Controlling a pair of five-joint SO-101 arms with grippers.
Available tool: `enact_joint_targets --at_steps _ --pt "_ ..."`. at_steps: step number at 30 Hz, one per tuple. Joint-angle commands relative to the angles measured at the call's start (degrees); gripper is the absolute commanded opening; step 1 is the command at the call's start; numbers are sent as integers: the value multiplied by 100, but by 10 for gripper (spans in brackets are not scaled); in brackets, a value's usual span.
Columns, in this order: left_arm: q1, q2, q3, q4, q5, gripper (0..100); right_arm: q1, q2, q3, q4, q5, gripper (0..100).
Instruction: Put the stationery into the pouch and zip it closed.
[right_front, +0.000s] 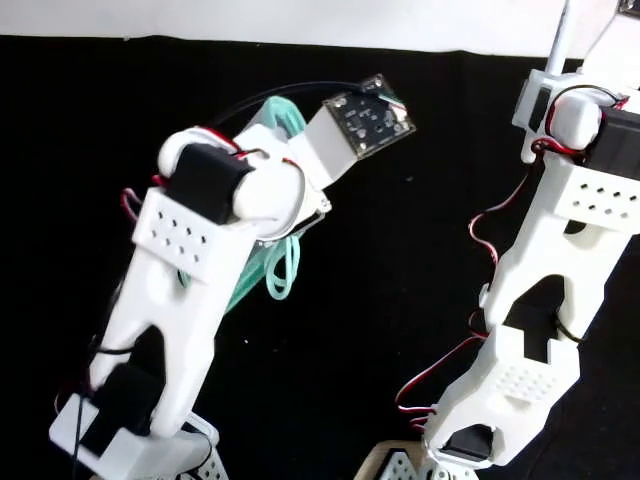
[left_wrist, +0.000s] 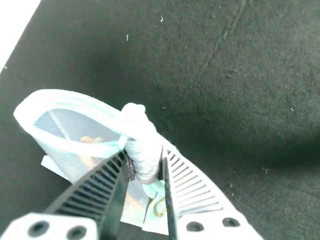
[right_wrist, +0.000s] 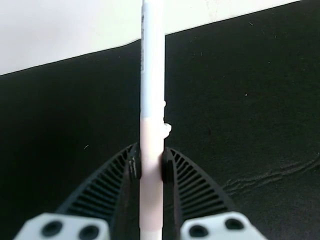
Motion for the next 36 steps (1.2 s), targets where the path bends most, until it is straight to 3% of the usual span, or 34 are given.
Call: enact_joint_targets --at_steps 1,10,23,36 --pt "48 -435 -303 18 -26 7 31 -242 -57 40 -70 5" --pt "549 -857 -303 18 -44 8 -400 -242 -901 48 -79 5" --pt "541 -1516 -171 53 264 8 -989 -242 -1692 40 -396 5" --pt "576 -2721 2176 44 536 8 -1886 -251 -1701 -224 -396 5"
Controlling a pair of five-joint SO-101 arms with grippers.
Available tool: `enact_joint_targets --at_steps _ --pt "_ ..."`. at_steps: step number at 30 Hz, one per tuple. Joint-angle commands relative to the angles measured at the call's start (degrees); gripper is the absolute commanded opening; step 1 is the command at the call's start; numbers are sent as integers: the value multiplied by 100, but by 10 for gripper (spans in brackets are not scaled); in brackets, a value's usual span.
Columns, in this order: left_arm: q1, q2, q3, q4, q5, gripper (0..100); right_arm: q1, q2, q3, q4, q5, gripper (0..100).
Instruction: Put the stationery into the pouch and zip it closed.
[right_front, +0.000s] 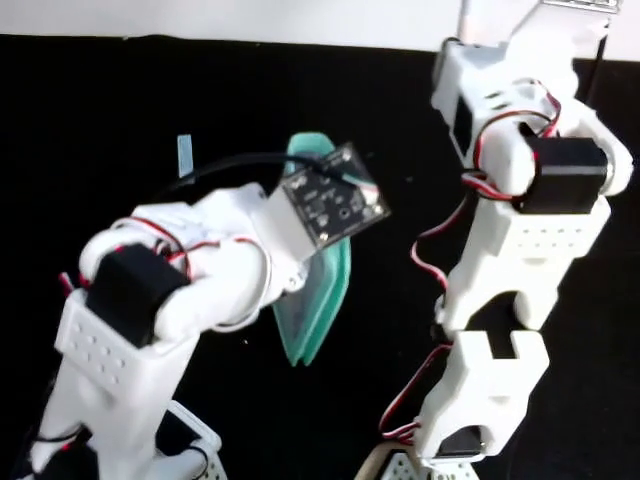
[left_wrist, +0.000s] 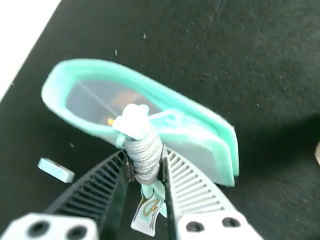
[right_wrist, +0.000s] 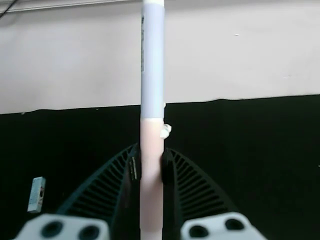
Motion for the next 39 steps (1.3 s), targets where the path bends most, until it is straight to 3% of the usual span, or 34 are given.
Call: enact_joint_targets --at_steps 1,21,31,39 --pt "66 -338 409 0 167 8 -251 -251 -163 -224 -44 5" --pt "48 -1042 1393 -26 167 8 -1613 -848 -734 92 -246 5" --pt "22 -998 1393 -26 167 8 -1692 -453 -787 110 -316 5" --pt "-198 -989 1393 -26 167 8 -1771 -180 -1666 48 527 5"
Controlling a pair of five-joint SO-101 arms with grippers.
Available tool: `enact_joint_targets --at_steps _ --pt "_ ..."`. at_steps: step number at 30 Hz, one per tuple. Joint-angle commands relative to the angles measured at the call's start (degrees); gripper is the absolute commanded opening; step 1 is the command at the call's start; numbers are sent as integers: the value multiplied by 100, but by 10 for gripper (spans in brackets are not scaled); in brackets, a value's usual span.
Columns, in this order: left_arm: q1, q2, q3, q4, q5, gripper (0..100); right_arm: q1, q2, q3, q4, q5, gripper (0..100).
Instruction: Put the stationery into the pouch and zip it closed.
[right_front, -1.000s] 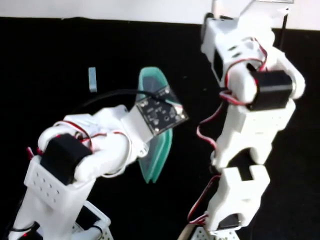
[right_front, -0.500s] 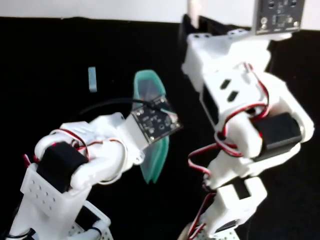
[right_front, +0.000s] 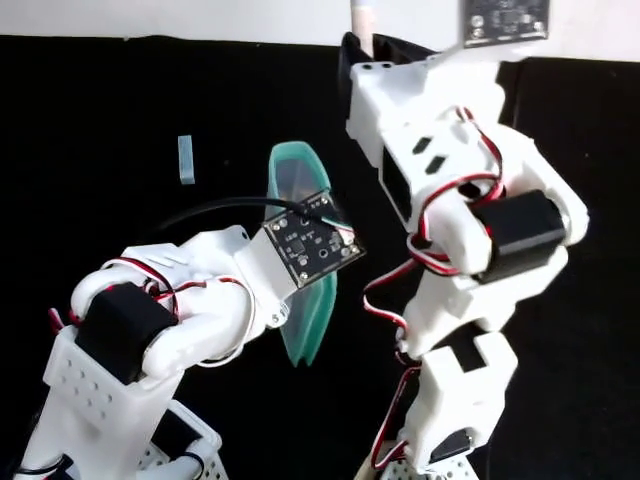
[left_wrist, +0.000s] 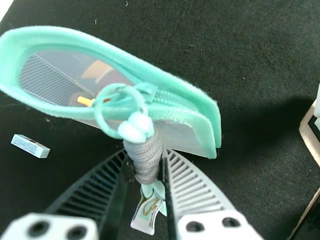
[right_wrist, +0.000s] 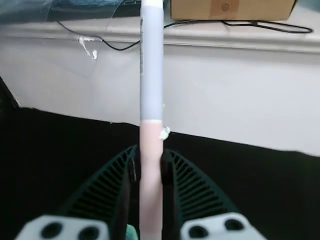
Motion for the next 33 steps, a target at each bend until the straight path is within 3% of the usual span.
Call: enact_joint_targets --at_steps 1,8,17,24,26,30,33 --pt "-198 13 13 -18 35 8 -207 -136 -673 -4 316 5" --pt "-215 4 -4 -18 35 8 -884 -1042 -673 13 712 5" --pt "-180 -31 -22 -18 35 8 -927 -2053 -673 -295 1284 5" --pt "-180 -40 -22 -18 44 8 -857 -2923 -664 57 1468 5" --pt "-180 -40 -22 -18 44 8 -470 -3090 -611 57 1424 5" --pt "-180 -40 -22 -18 44 8 1007 -3363 180 57 765 5" --pt "-171 -40 -31 -18 44 8 1068 -3811 1437 48 730 5"
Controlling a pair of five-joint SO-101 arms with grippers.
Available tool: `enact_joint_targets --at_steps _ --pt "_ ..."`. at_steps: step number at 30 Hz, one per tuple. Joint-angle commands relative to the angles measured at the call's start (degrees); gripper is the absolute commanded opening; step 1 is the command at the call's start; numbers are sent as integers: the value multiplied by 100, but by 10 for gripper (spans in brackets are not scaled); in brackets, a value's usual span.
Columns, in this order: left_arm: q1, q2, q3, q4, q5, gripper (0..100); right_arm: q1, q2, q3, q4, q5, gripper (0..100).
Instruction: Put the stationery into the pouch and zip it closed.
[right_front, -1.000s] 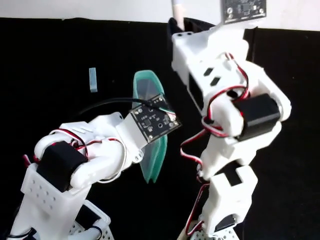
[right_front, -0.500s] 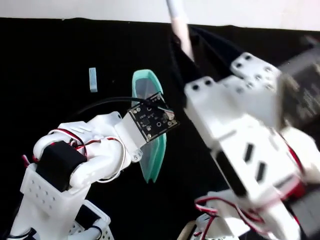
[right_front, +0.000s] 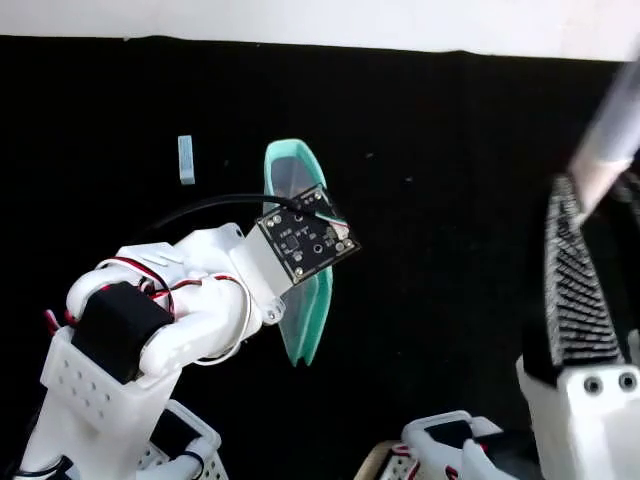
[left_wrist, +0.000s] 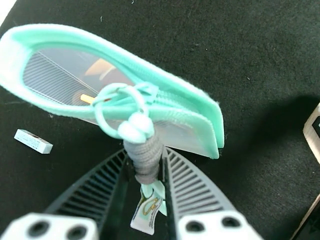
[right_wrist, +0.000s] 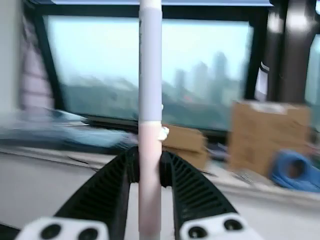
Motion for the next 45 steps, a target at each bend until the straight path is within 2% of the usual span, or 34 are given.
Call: enact_joint_targets --at_steps 1,5,14,17,21,23,36,45 --pt "-40 -40 -31 -18 44 8 48 -479 1490 48 -105 5" --pt "-40 -40 -31 -18 44 8 -268 -1332 3248 31 -105 5" --pt "-40 -40 -31 -18 44 8 -356 -2615 6615 40 -149 5" --pt "-40 -40 -31 -18 44 8 -831 -3477 7969 -171 -149 5" --pt "-40 -40 -31 -26 44 8 -919 -4857 9701 -1200 -149 5" --pt "-40 -31 -31 -26 44 8 -927 -5077 10290 -1560 -149 5" --pt "-40 -40 -40 -105 44 8 -954 -5130 10941 -4585 -114 5" --pt "-66 -40 -40 -105 44 8 -963 -5121 12391 -7116 -149 5"
